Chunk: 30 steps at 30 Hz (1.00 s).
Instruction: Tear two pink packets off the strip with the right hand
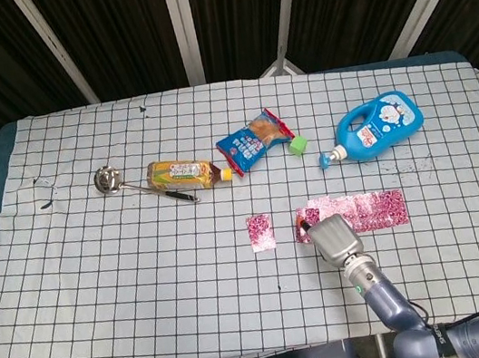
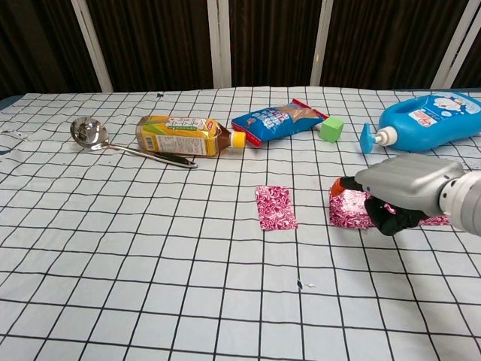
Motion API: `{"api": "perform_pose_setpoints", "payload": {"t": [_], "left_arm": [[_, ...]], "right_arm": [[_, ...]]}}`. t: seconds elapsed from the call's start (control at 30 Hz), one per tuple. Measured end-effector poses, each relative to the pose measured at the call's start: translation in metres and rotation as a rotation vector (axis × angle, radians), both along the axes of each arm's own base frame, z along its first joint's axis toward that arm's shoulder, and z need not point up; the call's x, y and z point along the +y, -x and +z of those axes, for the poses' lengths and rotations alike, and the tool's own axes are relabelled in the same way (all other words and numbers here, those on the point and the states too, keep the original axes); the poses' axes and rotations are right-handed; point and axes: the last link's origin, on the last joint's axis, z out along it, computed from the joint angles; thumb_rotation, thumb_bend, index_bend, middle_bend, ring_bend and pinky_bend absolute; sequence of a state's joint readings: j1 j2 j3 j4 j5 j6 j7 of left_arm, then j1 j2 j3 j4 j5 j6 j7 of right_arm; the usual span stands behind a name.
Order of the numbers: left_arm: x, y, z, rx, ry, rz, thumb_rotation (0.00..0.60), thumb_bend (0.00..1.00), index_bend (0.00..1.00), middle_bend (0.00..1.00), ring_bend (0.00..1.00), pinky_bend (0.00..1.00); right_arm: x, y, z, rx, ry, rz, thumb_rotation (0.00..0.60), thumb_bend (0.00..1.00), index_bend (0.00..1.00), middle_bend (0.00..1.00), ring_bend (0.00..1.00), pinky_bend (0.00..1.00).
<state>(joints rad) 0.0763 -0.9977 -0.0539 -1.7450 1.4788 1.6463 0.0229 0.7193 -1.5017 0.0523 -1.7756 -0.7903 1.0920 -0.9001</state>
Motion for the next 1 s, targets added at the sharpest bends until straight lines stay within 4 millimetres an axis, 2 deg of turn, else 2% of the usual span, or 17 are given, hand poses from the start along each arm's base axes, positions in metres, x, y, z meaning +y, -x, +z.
{"api": "perform_pose_setpoints", "payload": {"t": [0.4, 0.67, 1.0], "left_arm": [[0.0, 0.0, 0.001, 0.001, -0.008, 0.003, 0.6, 0.28, 0.16, 0.03, 0.0, 0.08], [0.0, 0.0, 0.0, 0.002, -0.009, 0.003, 0.6, 0.28, 0.16, 0.03, 0.0, 0.08], [0.0, 0.0, 0.001, 0.001, -0.008, 0.002, 0.6, 0.28, 0.16, 0.03, 0.0, 0.08]], "right_arm": [[-0.003, 0.015, -0.006, 0.027, -0.01, -0.032, 0.6, 0.89, 0.17, 0.85, 0.85, 0.64], [-0.002, 0.017, -0.005, 0.028, -0.011, -0.036, 0.6, 0.89, 0.17, 0.85, 0.85, 0.64], [0.01, 0.02, -0.007, 0.045, -0.041, -0.017, 0.6, 0.89, 0.17, 0.85, 0.85, 0.64]]}}
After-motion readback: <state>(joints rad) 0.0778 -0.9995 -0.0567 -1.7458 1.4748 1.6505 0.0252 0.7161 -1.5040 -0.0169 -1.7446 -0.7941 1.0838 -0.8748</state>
